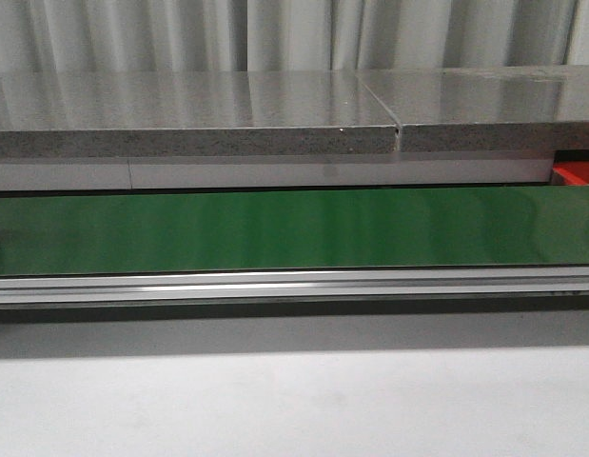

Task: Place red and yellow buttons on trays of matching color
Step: 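Move the left gripper over a yellow mushroom button and grasp it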

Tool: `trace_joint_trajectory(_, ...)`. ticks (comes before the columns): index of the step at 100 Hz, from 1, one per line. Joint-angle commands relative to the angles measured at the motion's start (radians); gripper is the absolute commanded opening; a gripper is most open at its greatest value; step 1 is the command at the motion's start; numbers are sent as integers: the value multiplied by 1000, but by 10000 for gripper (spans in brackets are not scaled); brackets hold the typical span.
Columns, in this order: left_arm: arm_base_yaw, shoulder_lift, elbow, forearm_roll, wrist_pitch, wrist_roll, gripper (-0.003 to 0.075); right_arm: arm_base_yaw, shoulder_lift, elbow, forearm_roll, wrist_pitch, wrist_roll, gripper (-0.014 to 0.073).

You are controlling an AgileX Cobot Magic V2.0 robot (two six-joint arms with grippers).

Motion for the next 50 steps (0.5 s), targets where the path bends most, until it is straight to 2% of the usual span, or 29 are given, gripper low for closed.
trace_joint_trajectory(1, 9, 22, -25, -15, -44, -11, 589, 2, -1, -25, 22, -64, -11, -67)
trace_joint_trajectory(50, 42, 157, -32, 4, -119, -11, 589, 2, -1, -25, 22, -64, -11, -67)
